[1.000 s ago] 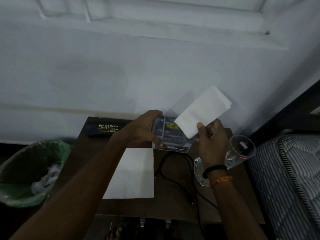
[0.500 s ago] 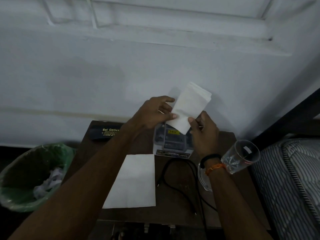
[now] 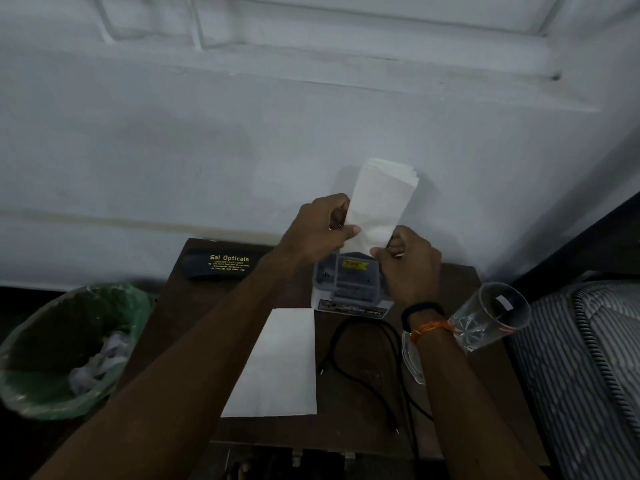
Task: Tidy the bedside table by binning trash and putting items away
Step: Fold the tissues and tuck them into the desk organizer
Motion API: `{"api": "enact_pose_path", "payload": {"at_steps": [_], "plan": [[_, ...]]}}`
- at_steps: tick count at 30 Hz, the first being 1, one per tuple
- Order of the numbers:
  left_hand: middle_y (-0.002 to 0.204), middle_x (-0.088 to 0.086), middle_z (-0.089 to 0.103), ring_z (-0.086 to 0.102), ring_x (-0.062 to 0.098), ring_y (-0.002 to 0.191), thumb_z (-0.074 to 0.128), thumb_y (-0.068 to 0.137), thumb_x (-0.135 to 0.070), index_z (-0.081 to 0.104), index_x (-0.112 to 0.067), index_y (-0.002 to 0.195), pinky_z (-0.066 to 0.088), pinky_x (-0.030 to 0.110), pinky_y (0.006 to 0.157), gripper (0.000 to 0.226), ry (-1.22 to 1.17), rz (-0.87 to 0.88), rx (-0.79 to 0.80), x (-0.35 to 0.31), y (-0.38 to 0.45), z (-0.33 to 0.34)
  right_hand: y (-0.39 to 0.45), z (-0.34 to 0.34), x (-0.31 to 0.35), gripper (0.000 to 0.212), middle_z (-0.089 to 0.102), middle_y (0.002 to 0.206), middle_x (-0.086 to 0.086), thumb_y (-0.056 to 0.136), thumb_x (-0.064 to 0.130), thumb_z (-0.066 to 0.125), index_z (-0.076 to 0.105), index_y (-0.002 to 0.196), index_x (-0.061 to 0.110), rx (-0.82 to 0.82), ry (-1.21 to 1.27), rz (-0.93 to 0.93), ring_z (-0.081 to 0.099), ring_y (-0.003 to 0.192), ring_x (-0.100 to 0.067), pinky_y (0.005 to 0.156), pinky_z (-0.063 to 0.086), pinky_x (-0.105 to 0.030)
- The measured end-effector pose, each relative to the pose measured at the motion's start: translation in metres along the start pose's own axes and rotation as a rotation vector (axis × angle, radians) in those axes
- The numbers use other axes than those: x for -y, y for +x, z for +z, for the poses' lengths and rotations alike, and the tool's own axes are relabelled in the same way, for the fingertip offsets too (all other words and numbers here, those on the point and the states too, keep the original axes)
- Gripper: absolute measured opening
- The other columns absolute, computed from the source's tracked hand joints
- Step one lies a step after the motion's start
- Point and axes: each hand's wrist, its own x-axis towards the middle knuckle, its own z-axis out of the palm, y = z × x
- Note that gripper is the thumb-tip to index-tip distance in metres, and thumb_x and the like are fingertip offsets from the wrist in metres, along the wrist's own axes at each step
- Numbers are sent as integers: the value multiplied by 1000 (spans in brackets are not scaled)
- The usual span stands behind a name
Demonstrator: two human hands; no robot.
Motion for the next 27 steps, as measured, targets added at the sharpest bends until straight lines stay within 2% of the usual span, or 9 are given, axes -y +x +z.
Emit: {"api": "enact_pose_path", "payload": {"at_steps": [4,10,13,18,22,24,27], "plan": [[88,2,69,68,17,79,72,86,-20,62,-9,98,61,40,69,19,35,1,-26,5,0,5,-1,6,-3,14,74,87,-7,80,15,76,68,88,7,-16,-20,-22,66,79,-17,68,48,-24],[97,7,70,67,20,84,71,87,-17,61,-6,102,61,37,73,21,77,-7,-59,10,-4,10,-5,16,-4,17,76,93,-8,82,17,76,68,95,9,-36,-79,-30,70,85,-24,72,51,-26],[97,8,70,67,21,85,75,83,-15,60,-6,99,59,34,75,24,108,-10,-65,10,-3,11,-7,20,-5,17,75,89,-9,83,18,74,67,94,8,-43,-115,-29,69,83,-28,72,56,-35],[106,10,70,67,24,90,78,72,-7,60,-7,111,59,37,78,43,145,10,-15,8,-5,12,-7,19,-7,15,71,81,-11,85,20,71,63,89,8,-64,-167,-4,66,79,-30,65,40,-26],[110,13,70,66,29,96,76,73,-11,58,-6,119,57,40,81,50,223,-1,-8,10,-6,16,-6,18,-7,14,73,84,-9,84,20,72,67,92,10,-37,-148,-3,67,80,-27,65,44,-26],[108,13,70,66,30,94,74,72,-13,58,-7,119,57,41,79,50,242,-21,13,10,-5,17,-7,17,-6,13,72,78,-6,84,22,72,66,87,11,-38,-123,-30,67,75,-24,63,41,-23],[107,13,70,66,30,92,73,70,-12,59,-8,116,58,43,78,48,263,-69,49,7,-1,17,-7,14,2,13,70,79,4,86,25,69,69,94,15,-81,17,4,62,70,-10,62,42,-18]]}}
